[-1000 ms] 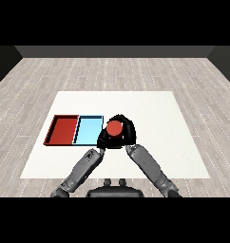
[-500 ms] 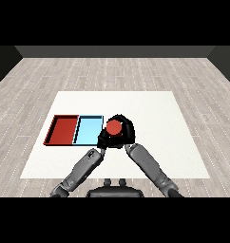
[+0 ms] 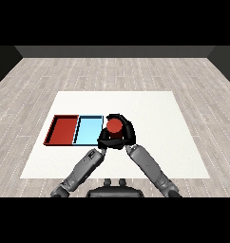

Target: Pick the red can and put it in the red box

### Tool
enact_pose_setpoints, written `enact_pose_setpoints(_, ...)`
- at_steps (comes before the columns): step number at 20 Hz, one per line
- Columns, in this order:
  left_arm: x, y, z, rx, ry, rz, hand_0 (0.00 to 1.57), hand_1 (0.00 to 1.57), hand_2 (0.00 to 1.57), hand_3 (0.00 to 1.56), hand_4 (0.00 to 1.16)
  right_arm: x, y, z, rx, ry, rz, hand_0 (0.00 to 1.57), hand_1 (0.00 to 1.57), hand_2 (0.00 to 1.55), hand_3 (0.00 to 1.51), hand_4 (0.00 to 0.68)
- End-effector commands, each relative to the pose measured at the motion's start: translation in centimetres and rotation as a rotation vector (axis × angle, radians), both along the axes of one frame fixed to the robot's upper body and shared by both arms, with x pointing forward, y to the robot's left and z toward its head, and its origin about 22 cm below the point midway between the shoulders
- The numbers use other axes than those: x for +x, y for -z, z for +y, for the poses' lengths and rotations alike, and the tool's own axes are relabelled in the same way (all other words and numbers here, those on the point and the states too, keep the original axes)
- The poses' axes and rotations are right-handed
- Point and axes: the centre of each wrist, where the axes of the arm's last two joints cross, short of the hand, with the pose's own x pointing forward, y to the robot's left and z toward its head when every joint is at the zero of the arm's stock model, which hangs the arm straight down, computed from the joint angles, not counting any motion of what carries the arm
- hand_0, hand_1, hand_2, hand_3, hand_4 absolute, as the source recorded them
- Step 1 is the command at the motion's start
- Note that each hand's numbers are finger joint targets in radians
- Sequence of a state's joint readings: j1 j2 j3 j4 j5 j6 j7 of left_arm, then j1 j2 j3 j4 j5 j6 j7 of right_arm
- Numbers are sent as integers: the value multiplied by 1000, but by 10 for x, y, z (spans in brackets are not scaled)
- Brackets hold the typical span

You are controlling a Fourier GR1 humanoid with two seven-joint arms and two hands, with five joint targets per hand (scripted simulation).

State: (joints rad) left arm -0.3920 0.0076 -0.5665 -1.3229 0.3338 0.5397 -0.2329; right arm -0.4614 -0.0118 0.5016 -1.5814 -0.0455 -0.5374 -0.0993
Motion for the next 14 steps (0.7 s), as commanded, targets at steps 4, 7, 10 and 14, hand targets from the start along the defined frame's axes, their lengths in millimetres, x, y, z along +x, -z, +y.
enact_pose_setpoints(4, 23, -14, -3, -1, -1, -19, 1571, 1571, 1571, 1499, 1127, -8, -4, -6, -64, -12, 6, 0, 0, 0, 0, 0)
enact_pose_setpoints(7, -6, -9, 2, 17, -13, -25, 1571, 1571, 1571, 1500, 1130, 1, 4, 11, -42, 43, 11, 0, 0, 0, 0, 0)
enact_pose_setpoints(10, -6, -4, -9, 16, 3, -10, 1571, 1571, 1571, 1502, 1133, -3, 17, -2, -15, 71, 4, 0, 0, 0, 0, 0)
enact_pose_setpoints(14, 4, -4, -1, 14, 2, -36, 1571, 1571, 1571, 1497, 1139, -8, -5, -14, -33, 72, 5, 0, 0, 0, 0, 0)
